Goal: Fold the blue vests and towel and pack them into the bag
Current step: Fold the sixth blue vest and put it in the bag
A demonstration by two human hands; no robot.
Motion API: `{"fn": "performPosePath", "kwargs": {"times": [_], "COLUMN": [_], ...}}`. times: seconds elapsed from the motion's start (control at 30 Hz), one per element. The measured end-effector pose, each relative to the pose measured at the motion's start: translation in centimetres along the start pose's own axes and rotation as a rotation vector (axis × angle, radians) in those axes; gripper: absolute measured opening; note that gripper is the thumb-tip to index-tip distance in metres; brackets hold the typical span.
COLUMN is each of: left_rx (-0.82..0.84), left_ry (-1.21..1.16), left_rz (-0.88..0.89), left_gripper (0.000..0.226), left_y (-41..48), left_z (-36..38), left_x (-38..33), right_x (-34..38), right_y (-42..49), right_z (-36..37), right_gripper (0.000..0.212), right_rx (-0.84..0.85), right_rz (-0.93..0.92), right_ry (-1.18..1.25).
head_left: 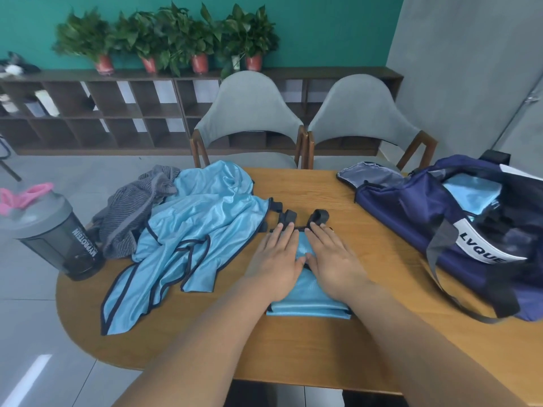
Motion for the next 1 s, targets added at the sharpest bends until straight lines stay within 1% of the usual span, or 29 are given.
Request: {"fn": "performPosePath", "kwargs": {"times": [0.03, 0.17, 0.27, 0.4, 0.47, 0.53, 0.6, 0.67, 0.7, 0.73, 0.77, 0.87, 0.9, 1.0], "left_rx": [0.019, 0.009, -0.003, 0.05, 0.039, -0.009, -0.119, -0.234, -0.258, -0.243, -0.195, -0.008, 0.02, 0.011], "left_ry": [0.01, 0.02, -0.009, -0.024, -0.034, -0.045, -0.018, -0.014, -0.043, -0.08, -0.1, 0.011, 0.026, -0.008], "left_rz": [-0.014, -0.045, -0.083, -0.056, -0.052, -0.064, -0.074, -0.02, 0.034, 0.087, 0.123, 0.103, 0.088, 0.082], "left_gripper": [0.07, 0.079, 0.09, 0.082, 0.081, 0.079, 0.075, 0.069, 0.067, 0.066, 0.066, 0.067, 0.066, 0.064], "left_y": [0.0, 0.1, 0.1, 1.0, 1.6, 1.8, 1.2, -0.3, -1.2, -2.2, -3.2, -5.3, -5.6, -5.2], "left_z": [0.8, 1.8, 1.9, 1.7, 1.3, 0.7, -0.1, -1.1, -1.2, -1.1, -0.6, 1.8, 2.3, 2.3], "left_x": [0.4, 0.6, 0.9, 1.4, 1.4, 1.4, 1.2, 0.7, 0.4, 0.3, 0.4, 1.3, 1.7, 1.9], "right_x": [-0.1, -0.2, -0.2, -0.9, -1.4, -1.7, -1.5, -0.9, -0.7, -0.6, -0.6, -1.4, -1.6, -1.8], "right_y": [-0.2, -1.1, -1.1, -0.1, 0.7, 1.3, 1.1, -0.7, -2.0, -3.3, -4.5, -6.4, -6.4, -6.0], "right_z": [0.6, 1.1, 1.4, 1.0, 0.6, 0.2, -0.4, -0.9, -0.9, -0.5, 0.2, 2.3, 2.6, 2.1], "right_gripper": [0.062, 0.06, 0.063, 0.064, 0.065, 0.066, 0.068, 0.071, 0.072, 0.073, 0.074, 0.076, 0.076, 0.079], "right_rx": [0.003, -0.06, -0.032, 0.057, 0.085, 0.108, 0.096, 0.025, -0.01, -0.02, -0.007, 0.081, 0.103, 0.118], "right_rz": [0.014, 0.031, 0.062, 0.049, 0.047, 0.049, 0.04, 0.007, -0.015, -0.035, -0.05, -0.048, -0.049, -0.087], "right_ry": [-0.037, -0.134, -0.177, -0.087, -0.082, -0.095, -0.103, -0.07, -0.048, -0.034, -0.031, -0.073, -0.08, -0.08]}}
Point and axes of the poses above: each hand's wrist, its own y-axis towards the middle knuckle, its own z-axis out of the palm, x = y × z, the point moved 6 cm from there along y, towards the middle knuckle, and after that the axes turned 15 degrees about x, right-handed, at the moved point
